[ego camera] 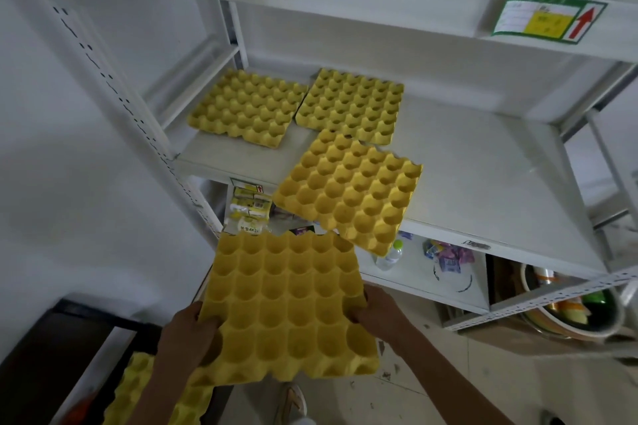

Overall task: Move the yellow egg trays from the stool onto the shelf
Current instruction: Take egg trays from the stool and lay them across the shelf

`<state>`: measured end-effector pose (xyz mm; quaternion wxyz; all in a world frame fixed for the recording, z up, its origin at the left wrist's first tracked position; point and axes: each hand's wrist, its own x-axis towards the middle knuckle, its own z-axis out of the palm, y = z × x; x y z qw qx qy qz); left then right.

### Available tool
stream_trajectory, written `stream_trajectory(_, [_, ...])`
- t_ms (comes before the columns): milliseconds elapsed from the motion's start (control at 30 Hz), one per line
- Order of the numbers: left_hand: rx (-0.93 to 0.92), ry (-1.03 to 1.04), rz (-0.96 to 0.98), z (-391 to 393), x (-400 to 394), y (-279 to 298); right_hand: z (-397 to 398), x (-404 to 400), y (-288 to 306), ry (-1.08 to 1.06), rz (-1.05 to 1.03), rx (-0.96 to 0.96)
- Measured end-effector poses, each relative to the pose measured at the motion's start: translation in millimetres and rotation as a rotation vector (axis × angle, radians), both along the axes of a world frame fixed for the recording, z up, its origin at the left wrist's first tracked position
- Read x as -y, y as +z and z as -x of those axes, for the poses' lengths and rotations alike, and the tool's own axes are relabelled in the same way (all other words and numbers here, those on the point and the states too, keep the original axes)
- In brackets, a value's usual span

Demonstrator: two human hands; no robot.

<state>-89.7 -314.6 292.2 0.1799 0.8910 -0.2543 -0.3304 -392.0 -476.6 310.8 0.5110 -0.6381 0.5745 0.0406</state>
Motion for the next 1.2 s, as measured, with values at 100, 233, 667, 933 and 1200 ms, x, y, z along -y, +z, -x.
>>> stream_trajectory(100, [0.016,-0.004,-0.017,8,-8,5,4,-5,3,0.027,-0.006,-0.014])
stream_trajectory(233, [0.036,0.040,-0.034,22,-26,21,9,-13,11,0.076,-0.005,0.008])
stream_trajectory(667, [0.158,-0.075,0.170,130,-4,153,129,-23,59,-0.242,0.035,0.346])
stream_trajectory(933, [0.027,-0.523,0.565,187,198,117,285,100,47,-0.638,0.135,0.348])
stream_trajectory(1200, [0.626,-1.066,0.087,143,326,3,326,210,12,-0.782,0.134,0.197])
